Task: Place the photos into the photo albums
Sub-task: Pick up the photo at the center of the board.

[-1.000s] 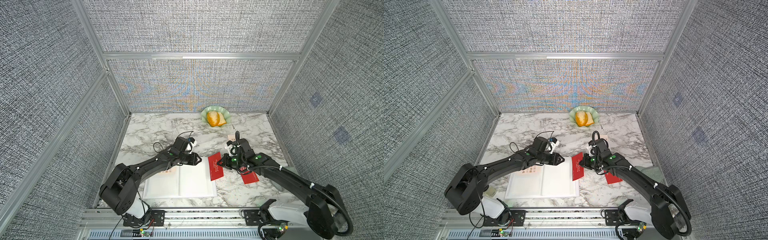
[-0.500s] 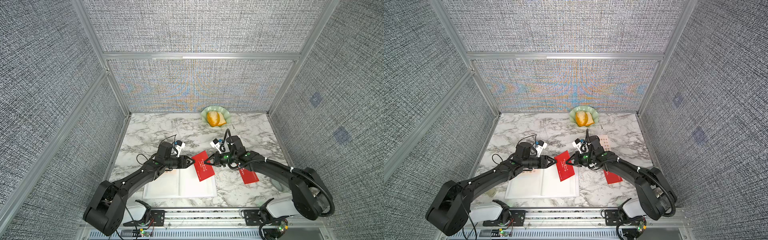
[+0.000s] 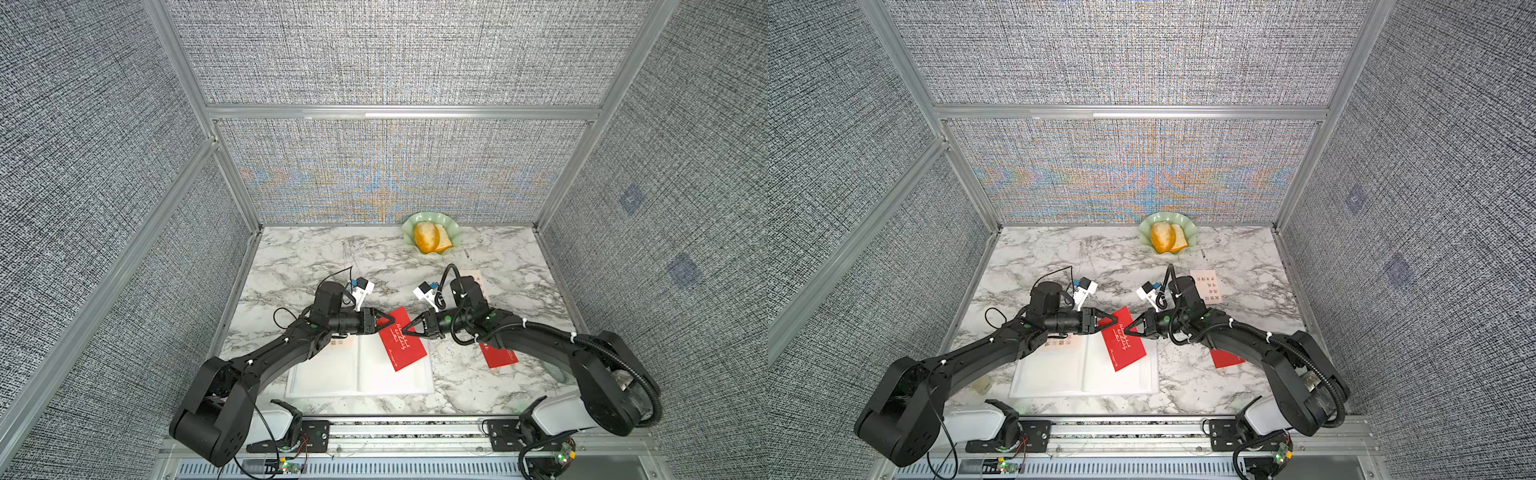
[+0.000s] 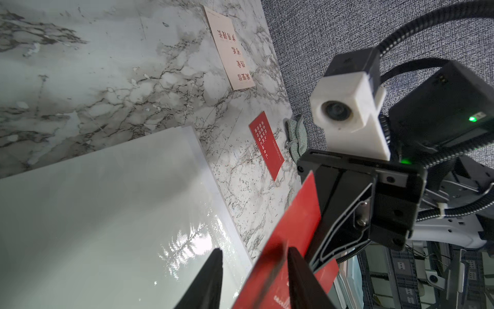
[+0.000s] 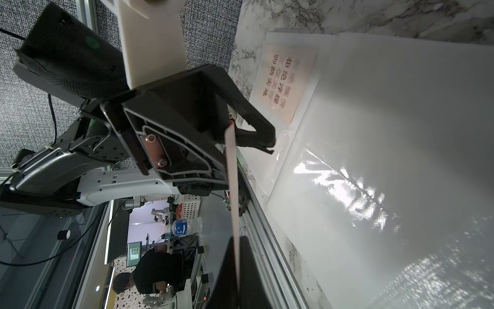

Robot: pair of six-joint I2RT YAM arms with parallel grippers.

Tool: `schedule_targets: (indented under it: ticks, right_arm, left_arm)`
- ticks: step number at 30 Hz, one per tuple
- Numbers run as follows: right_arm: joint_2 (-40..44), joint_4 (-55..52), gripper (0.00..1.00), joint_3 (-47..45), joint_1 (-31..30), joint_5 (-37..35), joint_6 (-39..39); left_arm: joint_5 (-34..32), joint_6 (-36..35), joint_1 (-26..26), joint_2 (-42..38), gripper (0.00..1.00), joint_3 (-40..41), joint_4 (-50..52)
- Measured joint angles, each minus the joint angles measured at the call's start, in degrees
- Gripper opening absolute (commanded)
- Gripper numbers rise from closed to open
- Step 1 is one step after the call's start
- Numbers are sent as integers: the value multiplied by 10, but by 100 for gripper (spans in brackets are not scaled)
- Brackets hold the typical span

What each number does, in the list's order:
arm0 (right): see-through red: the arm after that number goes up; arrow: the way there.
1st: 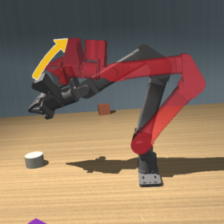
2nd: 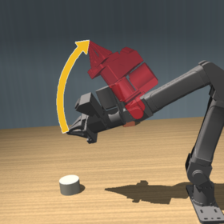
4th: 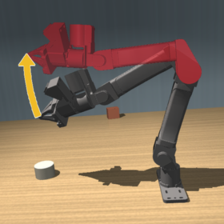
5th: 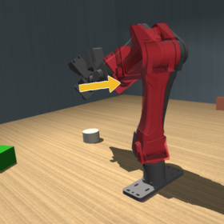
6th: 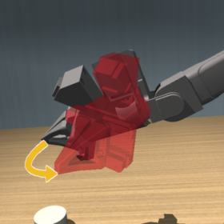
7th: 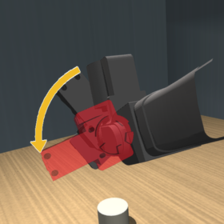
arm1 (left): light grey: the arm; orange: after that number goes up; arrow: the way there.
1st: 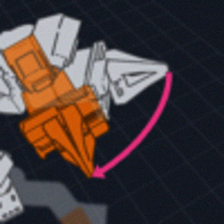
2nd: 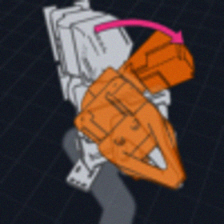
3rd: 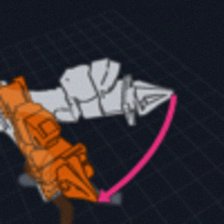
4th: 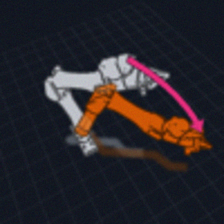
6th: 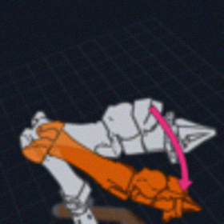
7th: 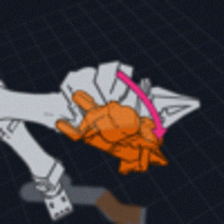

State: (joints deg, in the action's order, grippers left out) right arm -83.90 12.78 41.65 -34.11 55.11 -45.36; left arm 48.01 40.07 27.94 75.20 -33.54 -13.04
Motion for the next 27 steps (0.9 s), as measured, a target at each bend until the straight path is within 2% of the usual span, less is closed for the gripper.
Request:
schedule_targets:
  ticks: [16, 17, 22, 24, 27]
  right_arm:
    - [-17, 19, 0, 3, 12, 23, -4]
    - [-17, 19, 4, 3, 13, 23, -4]
    - [-12, 19, 30, 3, 20, 24, -4]
    - [-6, 20, 36, 2, 24, 23, -4]
    - [2, 15, 39, -1, 31, 17, -4]
  left_arm:
    - [24, 2, -1, 5, 3, -11, -7]
    - [25, 2, -1, 5, 0, -11, -10]
    - [24, 9, -10, 5, 0, -7, -23]
    - [24, 25, -19, 5, 0, 0, -37]
    - [24, 46, -38, 4, 0, 16, -63]
